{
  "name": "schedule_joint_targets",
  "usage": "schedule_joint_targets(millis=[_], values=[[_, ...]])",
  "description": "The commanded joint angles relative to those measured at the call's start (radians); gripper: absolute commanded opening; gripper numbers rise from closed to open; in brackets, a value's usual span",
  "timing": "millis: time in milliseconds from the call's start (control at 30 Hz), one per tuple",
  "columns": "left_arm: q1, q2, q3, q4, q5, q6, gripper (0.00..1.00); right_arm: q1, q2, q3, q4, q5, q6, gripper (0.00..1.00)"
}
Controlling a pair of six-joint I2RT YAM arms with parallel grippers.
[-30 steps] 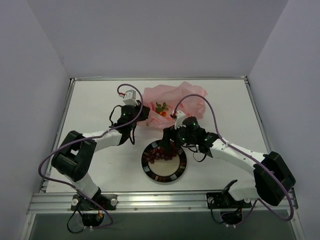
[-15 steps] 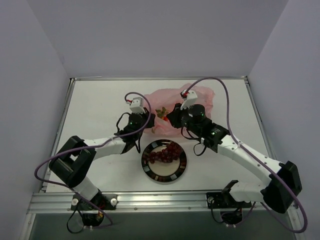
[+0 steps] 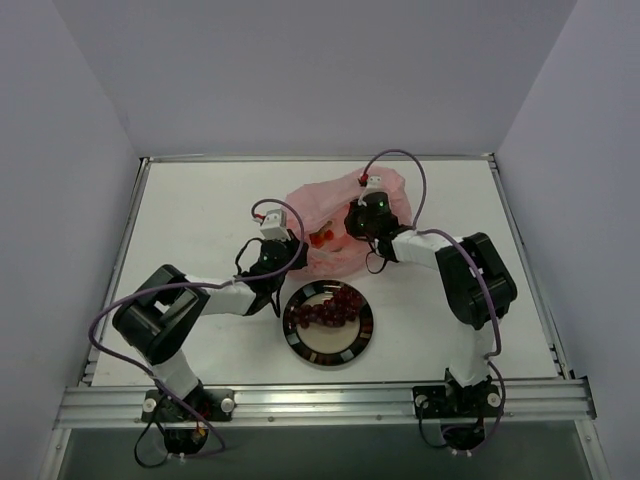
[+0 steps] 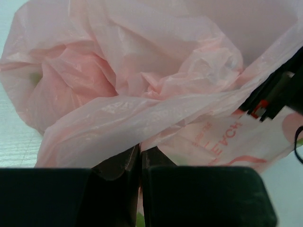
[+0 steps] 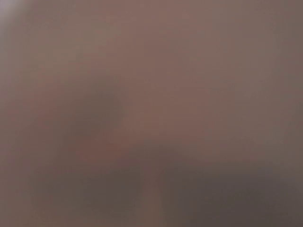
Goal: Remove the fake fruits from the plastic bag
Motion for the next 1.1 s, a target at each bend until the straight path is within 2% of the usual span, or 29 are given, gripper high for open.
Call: schedule_joint_targets(millis=[0,33,67,200,367,533,667,733,933,1067], values=[[0.018,0.02,0.029,0.052,-0.002,-0.013,0.03,0.001,0.014,0.125,0.142,-0.029,-0.022,0.12],[0.027,0.03,0.063,0.044,0.004,-0.007,0.02,-0.004,0.027,0.139,0.146,-0.035,-0.015,0.2],[0.038,0.04,0.078,0.041,0.015,-0.008,0.02,-0.008,0.046,0.154,0.149,-0.058,-0.008,0.33],[0.101,0.069,0.12,0.069,0.059,-0.033,0.02,0.004,0.042,0.15,0.152,-0.104,0.02,0.53],[0.098,0.066,0.059,0.098,0.081,-0.044,0.02,0.06,0.025,0.01,0.234,-0.06,0.046,0.57],[0.098,0.061,0.026,0.103,0.091,-0.036,0.02,0.079,0.073,0.016,0.217,-0.046,0.051,0.57],[0.096,0.063,0.017,0.106,0.096,-0.025,0.03,0.111,0.126,0.065,0.192,-0.046,0.031,0.65],[0.098,0.066,0.014,0.112,0.102,-0.012,0.02,0.122,0.152,0.09,0.177,-0.03,0.028,0.65],[0.099,0.05,0.008,0.11,0.117,0.013,0.02,0.122,0.205,0.134,0.186,0.048,0.034,0.59],[0.101,0.063,0.01,0.121,0.134,0.004,0.02,0.129,0.243,0.183,0.177,0.078,0.029,0.48]])
